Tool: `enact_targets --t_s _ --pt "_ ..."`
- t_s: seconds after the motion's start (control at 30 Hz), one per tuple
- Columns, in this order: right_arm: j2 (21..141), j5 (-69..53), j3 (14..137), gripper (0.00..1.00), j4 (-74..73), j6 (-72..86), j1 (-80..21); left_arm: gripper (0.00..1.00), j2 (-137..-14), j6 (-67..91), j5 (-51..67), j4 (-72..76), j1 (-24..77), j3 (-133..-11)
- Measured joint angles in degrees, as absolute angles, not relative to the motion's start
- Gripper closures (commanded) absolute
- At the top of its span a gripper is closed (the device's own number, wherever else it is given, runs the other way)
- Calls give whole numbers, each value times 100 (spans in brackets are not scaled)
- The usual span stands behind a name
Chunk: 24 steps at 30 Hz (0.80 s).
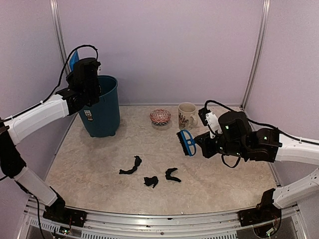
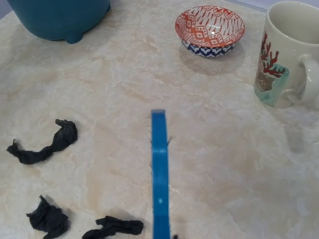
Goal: Sweep away the paper scraps from the table
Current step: Dump the paper scraps in the dustpan into the trash bin, then sweep the paper scraps at the center of the board.
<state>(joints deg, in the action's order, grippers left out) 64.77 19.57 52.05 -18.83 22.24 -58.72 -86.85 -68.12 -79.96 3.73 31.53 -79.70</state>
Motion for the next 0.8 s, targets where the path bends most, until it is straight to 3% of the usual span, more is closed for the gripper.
enact_targets --t_s 0.13,0.43,0.8 --pt "6445 1883 5131 100 -1848 2268 -5872 100 -8650 -6584 -7819 176 3148 -7985" --pt "6447 1640 5096 100 -1758 2324 -5870 100 -8423 -4217 -6506 -2012 3159 -8875" --pt "6829 823 5103 100 -1129 2438 -5933 100 -7703 -1828 -4353 -3356 3463 -9011"
